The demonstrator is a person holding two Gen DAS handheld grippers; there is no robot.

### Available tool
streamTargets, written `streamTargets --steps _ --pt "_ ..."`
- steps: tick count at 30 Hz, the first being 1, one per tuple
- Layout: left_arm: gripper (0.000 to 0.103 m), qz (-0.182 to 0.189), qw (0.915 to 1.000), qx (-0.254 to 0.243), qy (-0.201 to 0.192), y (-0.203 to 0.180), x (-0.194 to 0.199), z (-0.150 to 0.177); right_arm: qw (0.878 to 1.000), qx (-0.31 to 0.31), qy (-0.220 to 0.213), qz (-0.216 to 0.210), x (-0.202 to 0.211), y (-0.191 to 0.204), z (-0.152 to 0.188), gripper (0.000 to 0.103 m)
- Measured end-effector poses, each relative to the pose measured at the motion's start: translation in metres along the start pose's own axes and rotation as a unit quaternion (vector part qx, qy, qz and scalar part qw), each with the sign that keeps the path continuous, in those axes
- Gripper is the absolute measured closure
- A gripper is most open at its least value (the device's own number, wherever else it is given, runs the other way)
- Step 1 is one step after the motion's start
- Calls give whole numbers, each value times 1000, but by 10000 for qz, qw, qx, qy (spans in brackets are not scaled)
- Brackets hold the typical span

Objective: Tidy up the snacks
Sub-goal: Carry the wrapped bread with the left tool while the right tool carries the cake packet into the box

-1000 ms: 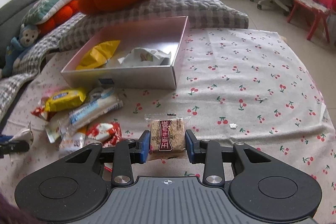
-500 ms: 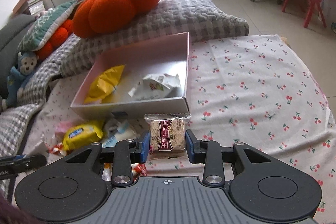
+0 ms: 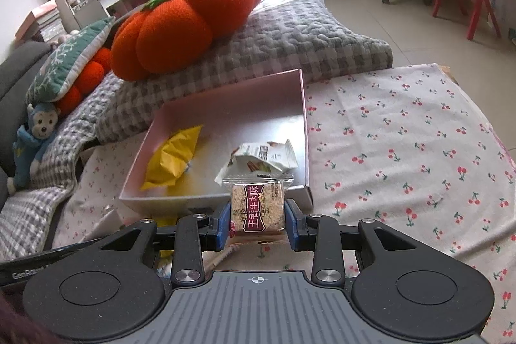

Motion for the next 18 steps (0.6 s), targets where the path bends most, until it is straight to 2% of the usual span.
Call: streamTargets --steps 11,18 --pt "64 125 9988 401 -246 -13 -25 -24 9993 -311 -102 -160 -17 1 -23 70" --pt "64 16 9994 102 -337 -23 -58 -44 9981 -405 -161 -426 -33 -2 -42 70"
Point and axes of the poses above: each gripper's, at about its wrist camera, not at the fingertips, and x roughly against the way its jaws point, y to its left, z to its underside, the point moved 4 cm from there along -x, roughly the way its jaws point, and after that the axes turned 15 degrees about -x, right-handed, at the moved point
